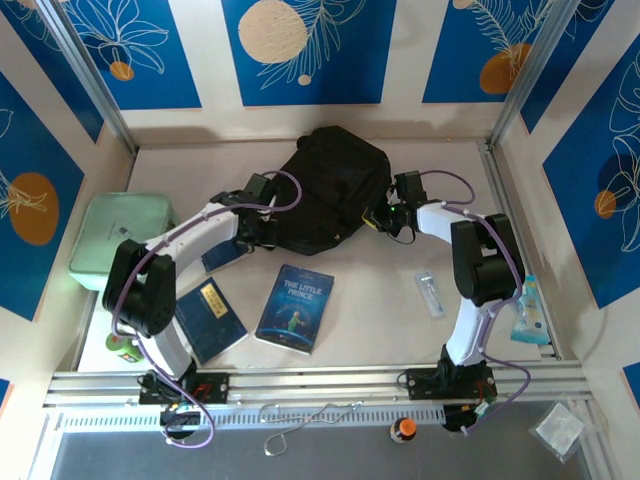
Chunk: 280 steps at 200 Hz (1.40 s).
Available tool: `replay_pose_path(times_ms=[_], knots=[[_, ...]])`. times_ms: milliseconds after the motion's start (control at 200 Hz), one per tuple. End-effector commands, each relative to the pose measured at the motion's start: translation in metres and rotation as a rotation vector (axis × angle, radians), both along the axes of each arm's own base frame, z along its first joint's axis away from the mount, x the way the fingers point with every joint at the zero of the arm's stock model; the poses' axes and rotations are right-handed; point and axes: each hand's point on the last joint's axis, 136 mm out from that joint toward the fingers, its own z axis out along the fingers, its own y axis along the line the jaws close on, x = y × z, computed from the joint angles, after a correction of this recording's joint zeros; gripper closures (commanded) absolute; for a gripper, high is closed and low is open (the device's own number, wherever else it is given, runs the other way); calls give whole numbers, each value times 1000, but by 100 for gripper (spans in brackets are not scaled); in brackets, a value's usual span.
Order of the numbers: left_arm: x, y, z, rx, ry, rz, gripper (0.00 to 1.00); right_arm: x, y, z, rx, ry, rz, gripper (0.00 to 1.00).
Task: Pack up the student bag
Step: Unzip the student bag at the top-center of the table.
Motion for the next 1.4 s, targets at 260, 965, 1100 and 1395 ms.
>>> replay_pose_path(times_ms=[260, 965, 1100, 1395], knots=[[15, -99, 52, -452, -30, 15, 48, -10, 10, -9, 22, 14, 29, 88], [42, -169, -20, -576, 208, 117, 65, -23, 13, -20, 21, 44, 29, 88], [37, -176, -23, -578, 226, 105, 70, -23, 13, -22, 19, 45, 26, 88], [31, -178, -24, -564, 232, 89, 90, -23, 13, -23, 24, 47, 19, 88]])
